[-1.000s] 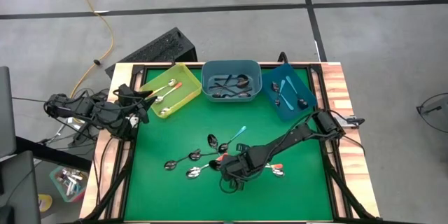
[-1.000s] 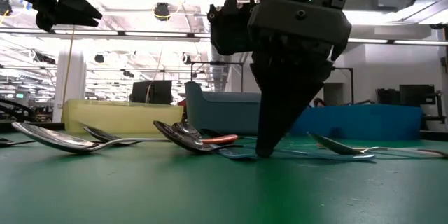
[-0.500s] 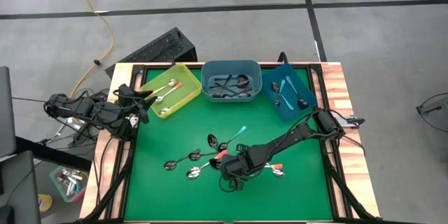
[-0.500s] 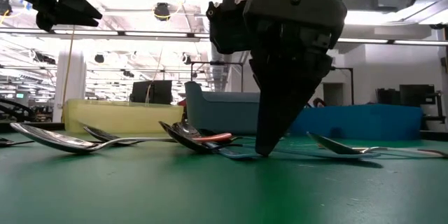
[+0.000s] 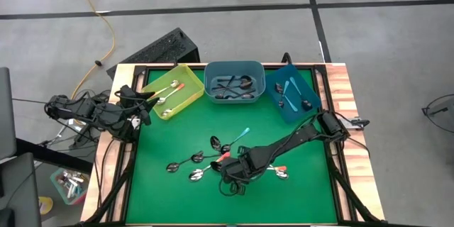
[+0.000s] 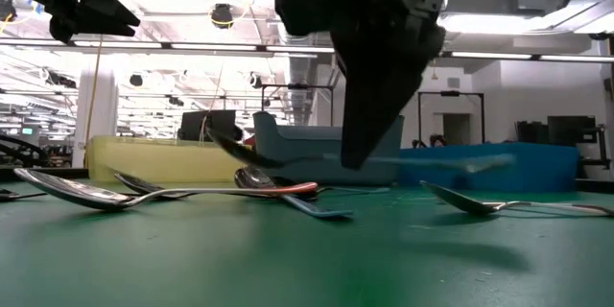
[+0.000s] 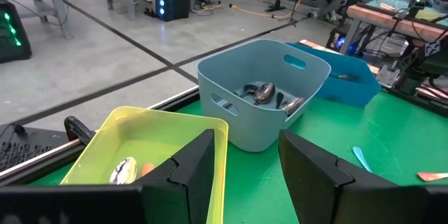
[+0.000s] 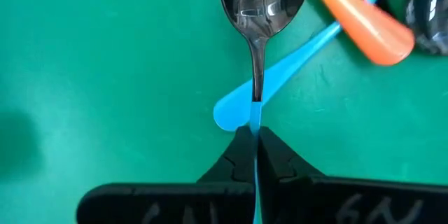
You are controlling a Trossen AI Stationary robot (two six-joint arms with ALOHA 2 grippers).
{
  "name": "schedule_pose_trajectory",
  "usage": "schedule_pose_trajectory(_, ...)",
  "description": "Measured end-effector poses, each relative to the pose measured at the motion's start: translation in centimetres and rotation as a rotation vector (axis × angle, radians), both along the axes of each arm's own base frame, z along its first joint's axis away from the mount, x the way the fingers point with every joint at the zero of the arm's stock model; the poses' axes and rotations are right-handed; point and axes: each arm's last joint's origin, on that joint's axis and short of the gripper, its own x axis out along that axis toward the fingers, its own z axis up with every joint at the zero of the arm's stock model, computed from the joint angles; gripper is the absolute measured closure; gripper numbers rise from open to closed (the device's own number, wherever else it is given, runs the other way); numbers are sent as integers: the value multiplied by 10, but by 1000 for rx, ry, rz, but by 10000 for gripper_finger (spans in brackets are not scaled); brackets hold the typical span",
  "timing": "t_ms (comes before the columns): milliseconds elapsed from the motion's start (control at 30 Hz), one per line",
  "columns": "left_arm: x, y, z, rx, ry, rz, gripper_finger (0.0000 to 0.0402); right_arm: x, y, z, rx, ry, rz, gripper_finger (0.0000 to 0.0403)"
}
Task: Sort silverware by color (type)
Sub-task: Put the blue spoon into the blue bin
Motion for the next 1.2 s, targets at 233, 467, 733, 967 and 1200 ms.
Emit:
schedule_pose_trajectory(233,0,0,0,7,6,-2,258,7,-5,27,-19,0,30,396)
schedule_pose_trajectory(467,0,0,0,6,5,-2,258,14,-20,54,-58,-2,70,396)
schedule_pose_trajectory(733,0,0,0,6,5,-2,258,22,-37,75,-102,-44,103,396)
schedule_pose_trajectory(967,0,0,0,6,4,-1,258,26,-59,78,-135,-26,131,396)
schedule_pose_trajectory(1200,-1,1,0,12,-7,31,258,28,-82,77,-186,7,210,395)
